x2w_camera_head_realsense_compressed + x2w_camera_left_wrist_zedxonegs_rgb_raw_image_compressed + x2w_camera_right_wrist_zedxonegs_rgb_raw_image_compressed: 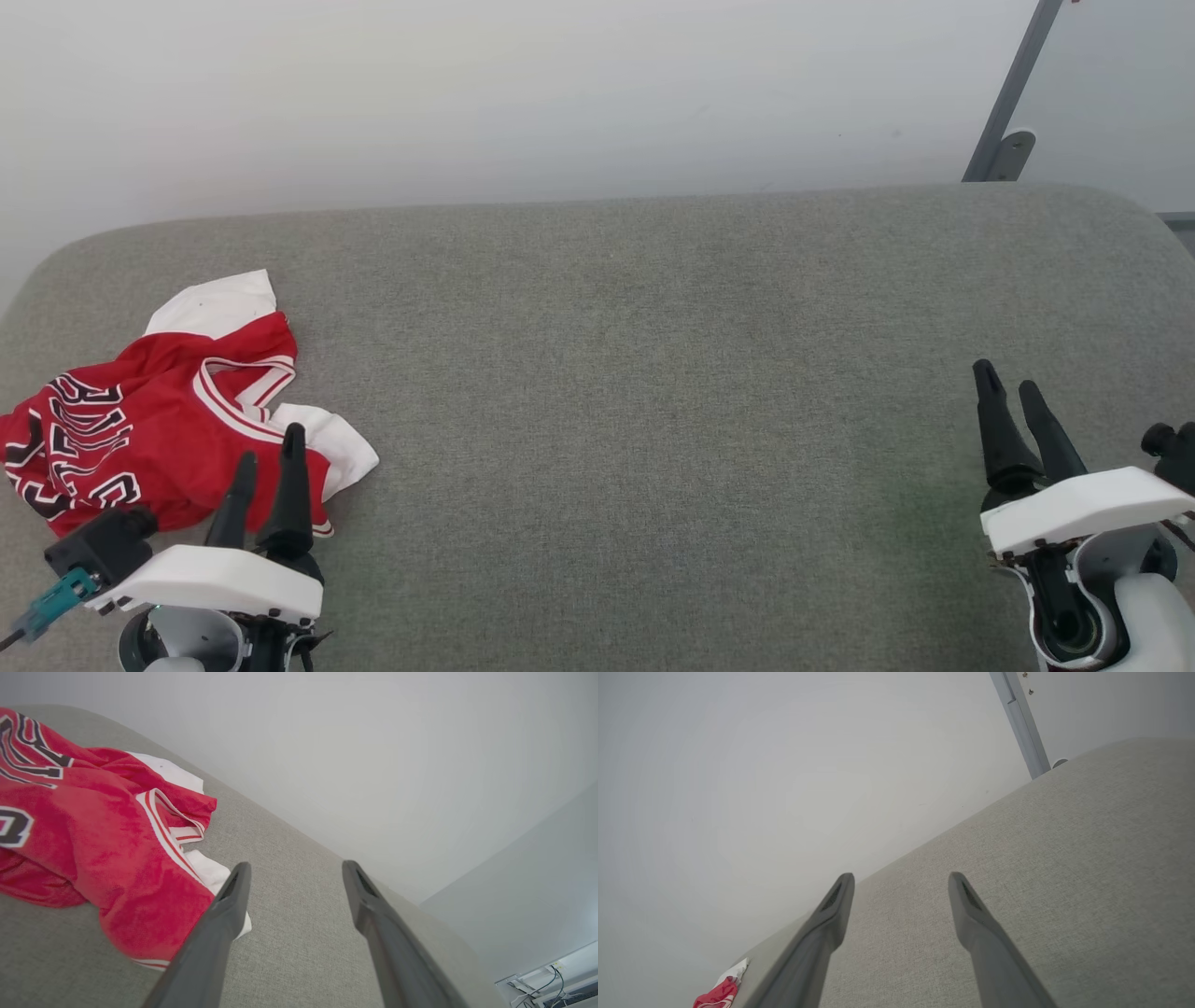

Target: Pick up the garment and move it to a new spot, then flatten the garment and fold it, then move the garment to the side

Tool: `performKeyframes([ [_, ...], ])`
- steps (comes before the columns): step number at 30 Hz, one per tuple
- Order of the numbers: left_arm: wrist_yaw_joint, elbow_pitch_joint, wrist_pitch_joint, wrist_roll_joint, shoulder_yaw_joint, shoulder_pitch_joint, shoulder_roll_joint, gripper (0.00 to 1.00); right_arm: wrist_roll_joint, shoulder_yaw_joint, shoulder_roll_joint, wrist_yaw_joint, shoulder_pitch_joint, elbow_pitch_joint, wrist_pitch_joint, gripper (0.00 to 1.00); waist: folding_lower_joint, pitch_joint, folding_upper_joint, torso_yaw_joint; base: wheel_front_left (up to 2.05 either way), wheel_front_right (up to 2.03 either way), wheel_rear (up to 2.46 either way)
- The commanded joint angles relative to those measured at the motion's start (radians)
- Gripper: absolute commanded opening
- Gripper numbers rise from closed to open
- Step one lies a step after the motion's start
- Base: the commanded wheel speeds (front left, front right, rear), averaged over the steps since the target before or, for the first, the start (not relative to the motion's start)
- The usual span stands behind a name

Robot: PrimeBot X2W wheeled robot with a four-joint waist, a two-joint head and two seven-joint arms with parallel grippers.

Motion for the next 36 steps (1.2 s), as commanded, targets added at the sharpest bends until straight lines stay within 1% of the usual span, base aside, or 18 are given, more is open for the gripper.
performKeyframes([
  [1, 0.0, -0.015, -0.009, 0.031, -0.003, -0.017, 0.011, 1.0, -0.029, 0.007, -0.012, 0.0, -0.028, -0.007, -0.011, 1.0, 0.0, 0.0, 0.0, 0.0, 0.0, 0.0, 0.0],
  [8, 0.001, -0.02, -0.031, 0.116, -0.018, -0.002, 0.019, 1.0, -0.126, 0.027, -0.023, 0.0, -0.032, 0.0, -0.033, 1.0, 0.0, -0.005, 0.0, 0.0, 0.0, 0.0, 0.0],
  [9, 0.0, -0.023, -0.037, 0.141, -0.023, 0.0, 0.022, 1.0, -0.148, 0.029, -0.026, 0.0, -0.032, 0.001, -0.038, 1.0, 0.0, -0.005, 0.0, 0.001, 0.0, 0.0, 0.0],
  [17, 0.0, -0.029, -0.059, 0.231, -0.035, 0.003, 0.029, 1.0, -0.241, 0.043, -0.034, 0.0, -0.039, 0.005, -0.062, 1.0, 0.0, -0.004, 0.0, 0.0, 0.0, 0.0, 0.0],
  [36, -0.016, 0.007, -0.105, 0.389, -0.05, 0.017, 0.037, 1.0, -0.343, 0.037, -0.045, 0.0, -0.054, 0.029, -0.108, 1.0, 0.0, -0.006, 0.0, 0.001, 0.0, 0.0, 0.0],
])
